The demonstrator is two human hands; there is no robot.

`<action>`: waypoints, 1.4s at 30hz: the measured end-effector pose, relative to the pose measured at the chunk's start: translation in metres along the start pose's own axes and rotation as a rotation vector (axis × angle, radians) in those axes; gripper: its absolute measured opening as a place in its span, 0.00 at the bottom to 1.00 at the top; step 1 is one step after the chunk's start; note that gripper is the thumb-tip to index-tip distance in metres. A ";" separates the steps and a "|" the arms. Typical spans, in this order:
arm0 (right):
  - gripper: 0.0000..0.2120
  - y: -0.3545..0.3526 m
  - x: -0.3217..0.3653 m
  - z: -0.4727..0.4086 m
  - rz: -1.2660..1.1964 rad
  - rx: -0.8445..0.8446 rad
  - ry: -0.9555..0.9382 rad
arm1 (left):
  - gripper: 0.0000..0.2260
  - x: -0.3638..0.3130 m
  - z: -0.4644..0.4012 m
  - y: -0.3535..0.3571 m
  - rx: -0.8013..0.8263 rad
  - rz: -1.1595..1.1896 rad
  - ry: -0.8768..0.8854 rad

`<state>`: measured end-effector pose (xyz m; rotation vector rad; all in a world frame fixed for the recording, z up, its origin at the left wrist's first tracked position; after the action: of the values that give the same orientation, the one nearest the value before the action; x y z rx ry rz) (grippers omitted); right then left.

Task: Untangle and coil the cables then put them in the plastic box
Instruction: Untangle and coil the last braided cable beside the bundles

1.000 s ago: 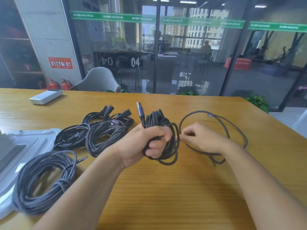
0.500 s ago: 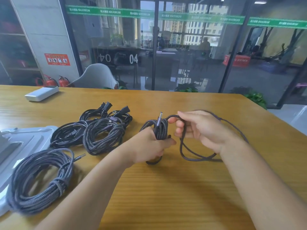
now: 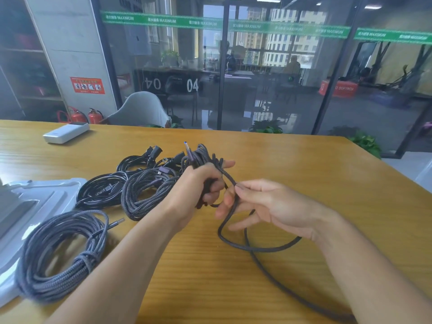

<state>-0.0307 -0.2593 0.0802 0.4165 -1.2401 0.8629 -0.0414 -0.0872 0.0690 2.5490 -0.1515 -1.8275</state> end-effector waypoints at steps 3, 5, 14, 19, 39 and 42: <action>0.20 0.011 -0.001 -0.002 -0.036 0.045 0.006 | 0.21 -0.001 0.000 -0.003 -0.012 0.097 0.014; 0.21 0.015 -0.002 -0.005 -0.047 0.042 -0.003 | 0.18 -0.006 0.002 -0.002 0.006 0.052 0.070; 0.15 0.035 -0.018 -0.026 -0.236 0.041 0.042 | 0.12 -0.008 -0.003 -0.007 -0.200 -0.006 0.170; 0.16 0.048 -0.032 -0.034 0.027 0.159 0.211 | 0.13 -0.020 -0.002 -0.012 -0.211 0.172 0.221; 0.27 -0.103 -0.038 -0.015 0.630 -0.694 0.127 | 0.12 -0.027 0.014 0.013 0.373 0.102 -0.003; 0.35 -0.084 -0.010 -0.010 0.869 -1.135 0.017 | 0.11 -0.014 0.014 0.025 0.407 -0.078 -0.062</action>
<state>0.0392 -0.3082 0.0815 -1.1030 -1.6902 0.6982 -0.0606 -0.1104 0.0791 2.7865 -0.4781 -2.0934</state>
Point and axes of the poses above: each hand's wrist, its own z-axis away from the middle knuckle, its own y-axis out of the palm, x = y × z, the point moved 3 cm from there along -z, towards the middle knuckle, and after that the axes turned 12 degrees about y, right-handed, at the moved point
